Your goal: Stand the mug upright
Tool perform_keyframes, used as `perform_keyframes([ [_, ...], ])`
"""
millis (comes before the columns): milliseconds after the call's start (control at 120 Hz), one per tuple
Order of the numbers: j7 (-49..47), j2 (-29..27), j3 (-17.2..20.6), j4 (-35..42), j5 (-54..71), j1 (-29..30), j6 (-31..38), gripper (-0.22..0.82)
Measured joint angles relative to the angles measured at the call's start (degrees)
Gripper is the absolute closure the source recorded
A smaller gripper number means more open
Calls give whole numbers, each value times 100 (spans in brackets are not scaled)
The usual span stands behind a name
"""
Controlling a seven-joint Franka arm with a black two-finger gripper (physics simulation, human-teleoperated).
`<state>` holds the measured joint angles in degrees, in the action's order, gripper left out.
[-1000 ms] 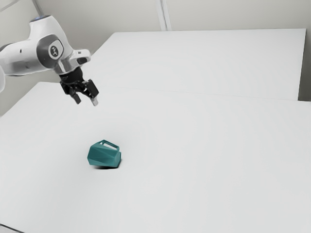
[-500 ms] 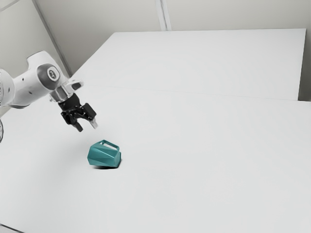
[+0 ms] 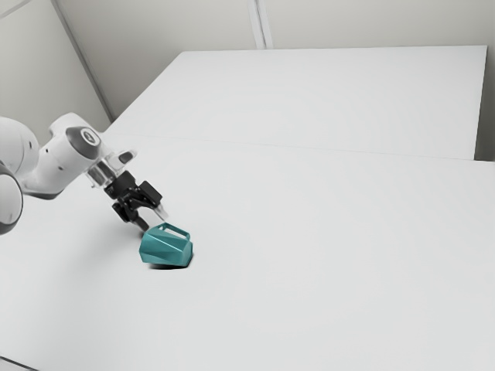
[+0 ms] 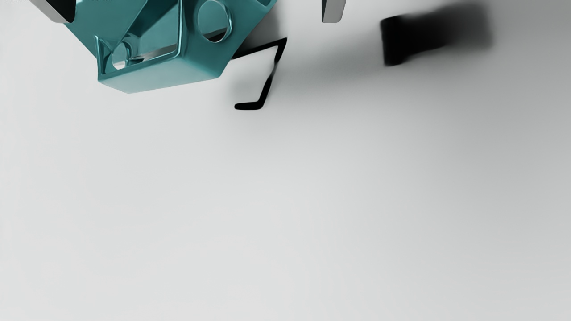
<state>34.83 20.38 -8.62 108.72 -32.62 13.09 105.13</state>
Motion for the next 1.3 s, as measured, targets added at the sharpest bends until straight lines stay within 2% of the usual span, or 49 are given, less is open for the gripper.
perform_keyframes([
  [458, 220, -166, -8, 407, -469, 46, -495, 2],
  [517, 220, -196, -8, 419, -473, 35, -534, 7],
  [692, 220, -216, -8, 424, -485, 5, -602, 34],
  [783, 219, -215, -8, 424, -525, -27, -616, 44],
  [1092, 213, -240, 10, 419, -669, -168, -601, 64],
  [1208, 197, -435, 9, 447, -706, -284, -616, 73],
  [1300, 165, -610, 7, 488, -720, -408, -625, 75],
])
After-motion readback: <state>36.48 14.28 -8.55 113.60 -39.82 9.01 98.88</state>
